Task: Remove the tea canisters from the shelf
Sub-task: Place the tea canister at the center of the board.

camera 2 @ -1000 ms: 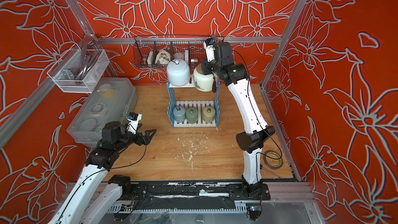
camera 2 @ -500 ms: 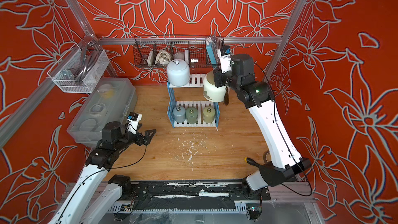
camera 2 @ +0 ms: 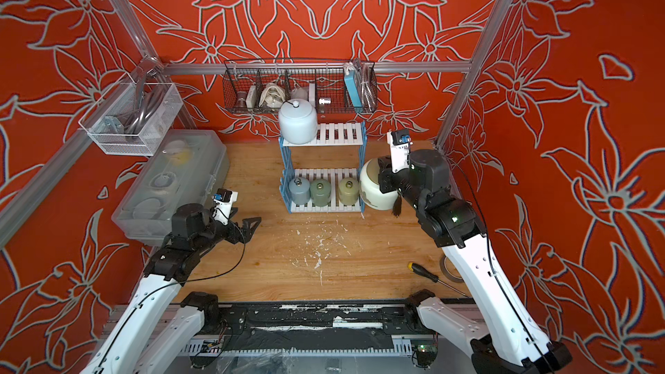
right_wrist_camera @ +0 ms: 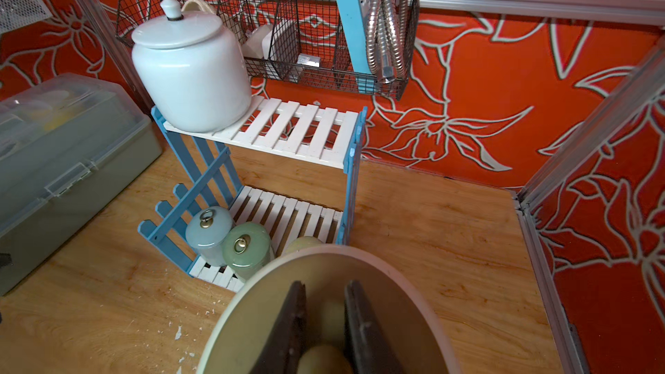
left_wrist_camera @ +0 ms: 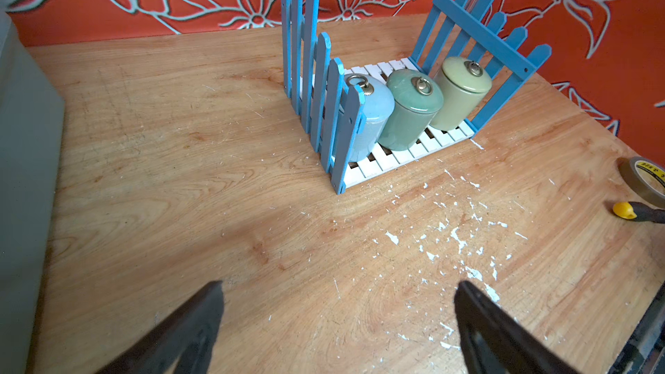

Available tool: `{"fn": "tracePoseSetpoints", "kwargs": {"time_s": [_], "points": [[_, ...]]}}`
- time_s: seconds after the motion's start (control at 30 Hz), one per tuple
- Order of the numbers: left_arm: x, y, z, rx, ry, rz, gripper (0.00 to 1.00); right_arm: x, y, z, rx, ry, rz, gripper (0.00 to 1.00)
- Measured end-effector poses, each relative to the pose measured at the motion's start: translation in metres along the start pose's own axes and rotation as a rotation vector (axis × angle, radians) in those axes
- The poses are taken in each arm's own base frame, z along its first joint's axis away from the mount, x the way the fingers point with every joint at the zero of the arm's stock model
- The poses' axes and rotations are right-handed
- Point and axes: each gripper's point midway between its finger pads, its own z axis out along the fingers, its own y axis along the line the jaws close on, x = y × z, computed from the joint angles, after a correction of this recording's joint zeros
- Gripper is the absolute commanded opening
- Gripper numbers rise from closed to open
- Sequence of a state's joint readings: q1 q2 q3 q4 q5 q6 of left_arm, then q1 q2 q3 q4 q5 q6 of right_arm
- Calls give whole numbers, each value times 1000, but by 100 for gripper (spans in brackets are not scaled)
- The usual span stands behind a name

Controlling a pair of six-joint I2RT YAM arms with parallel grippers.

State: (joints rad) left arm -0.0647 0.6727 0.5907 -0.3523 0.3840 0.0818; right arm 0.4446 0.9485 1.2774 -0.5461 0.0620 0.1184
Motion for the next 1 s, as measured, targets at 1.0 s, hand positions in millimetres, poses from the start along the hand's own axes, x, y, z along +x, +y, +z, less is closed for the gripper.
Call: {"fn": "tracePoseSetpoints", "kwargs": {"time_s": [1.0], "points": [[0, 2, 0, -5, -2, 5, 99, 216, -62, 10, 349, 104, 101, 0]]}}
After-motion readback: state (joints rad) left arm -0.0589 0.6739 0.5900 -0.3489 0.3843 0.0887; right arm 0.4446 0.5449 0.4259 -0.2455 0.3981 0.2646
